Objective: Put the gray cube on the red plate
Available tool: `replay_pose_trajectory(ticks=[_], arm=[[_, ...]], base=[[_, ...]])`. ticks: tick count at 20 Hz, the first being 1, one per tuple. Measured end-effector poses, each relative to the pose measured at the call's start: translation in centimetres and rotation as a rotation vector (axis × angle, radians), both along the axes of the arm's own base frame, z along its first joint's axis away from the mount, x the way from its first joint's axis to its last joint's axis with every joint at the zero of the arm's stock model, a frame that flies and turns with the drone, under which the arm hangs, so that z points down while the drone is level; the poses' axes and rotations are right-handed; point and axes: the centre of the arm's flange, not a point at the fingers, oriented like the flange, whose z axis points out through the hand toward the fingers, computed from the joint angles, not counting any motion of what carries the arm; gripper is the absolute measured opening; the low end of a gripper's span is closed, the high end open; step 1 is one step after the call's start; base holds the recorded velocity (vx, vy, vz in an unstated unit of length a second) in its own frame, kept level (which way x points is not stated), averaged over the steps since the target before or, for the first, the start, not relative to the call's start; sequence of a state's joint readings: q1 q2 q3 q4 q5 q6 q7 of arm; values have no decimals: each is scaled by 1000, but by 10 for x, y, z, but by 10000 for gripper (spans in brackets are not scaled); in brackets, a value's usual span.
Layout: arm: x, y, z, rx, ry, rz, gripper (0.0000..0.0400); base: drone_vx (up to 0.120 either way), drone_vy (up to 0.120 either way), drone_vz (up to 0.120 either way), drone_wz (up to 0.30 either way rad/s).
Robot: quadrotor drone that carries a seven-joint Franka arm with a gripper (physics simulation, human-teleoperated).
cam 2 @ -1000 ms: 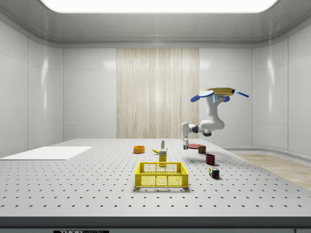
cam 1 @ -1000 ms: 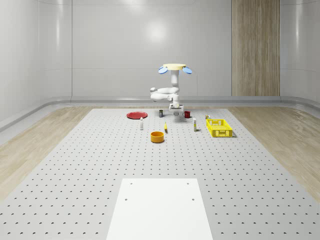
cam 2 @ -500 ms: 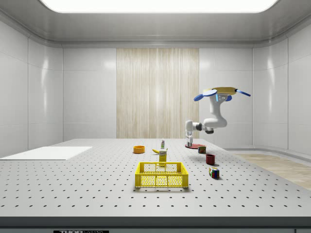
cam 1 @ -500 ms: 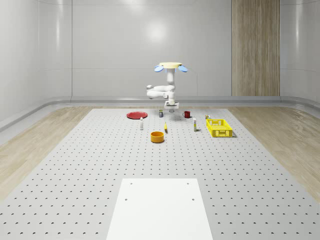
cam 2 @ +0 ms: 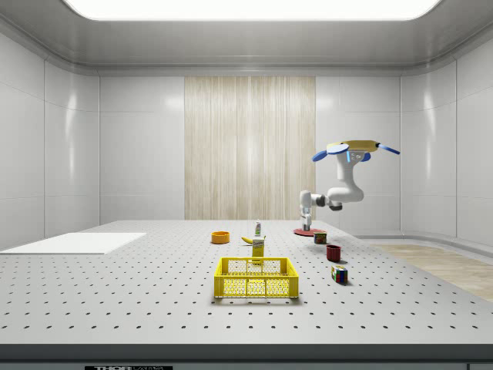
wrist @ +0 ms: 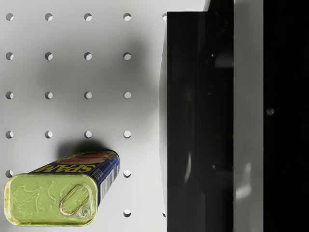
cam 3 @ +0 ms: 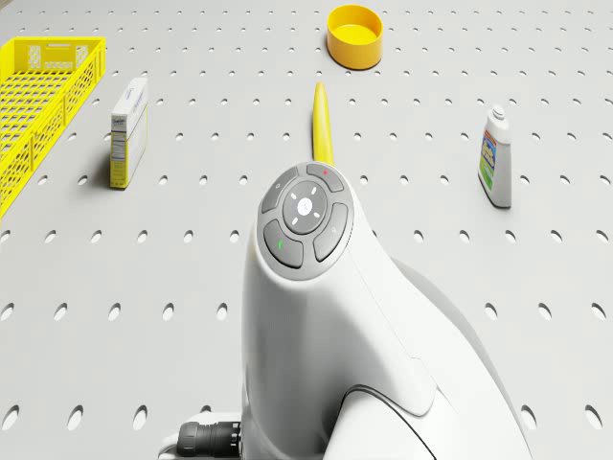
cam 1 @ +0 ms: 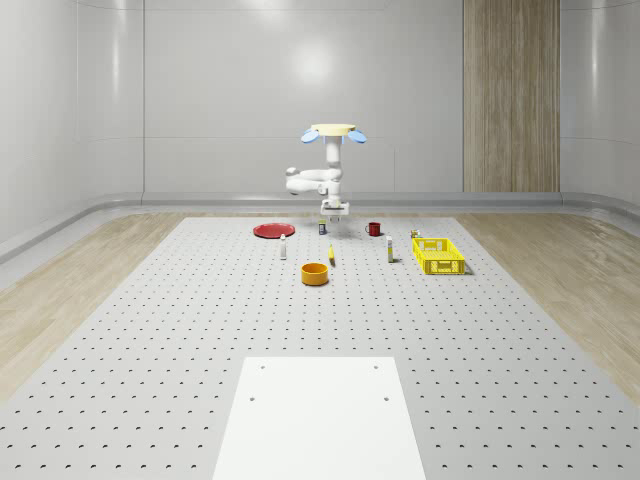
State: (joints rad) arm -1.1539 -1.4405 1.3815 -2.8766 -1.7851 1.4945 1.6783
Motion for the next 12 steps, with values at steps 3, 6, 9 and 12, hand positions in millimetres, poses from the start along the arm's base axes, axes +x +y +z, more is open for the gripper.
replay_pose_trajectory(ticks=[3, 6, 9, 12], arm=[[0, 0, 0, 0, 0, 0, 250], [0, 0, 0, 0, 0, 0, 250], [0, 0, 0, 0, 0, 0, 250], [0, 0, 0, 0, 0, 0, 250]], base=[[-120, -120, 0, 0], [-120, -120, 0, 0], [-53, -120, 0, 0], [0, -120, 0, 0]])
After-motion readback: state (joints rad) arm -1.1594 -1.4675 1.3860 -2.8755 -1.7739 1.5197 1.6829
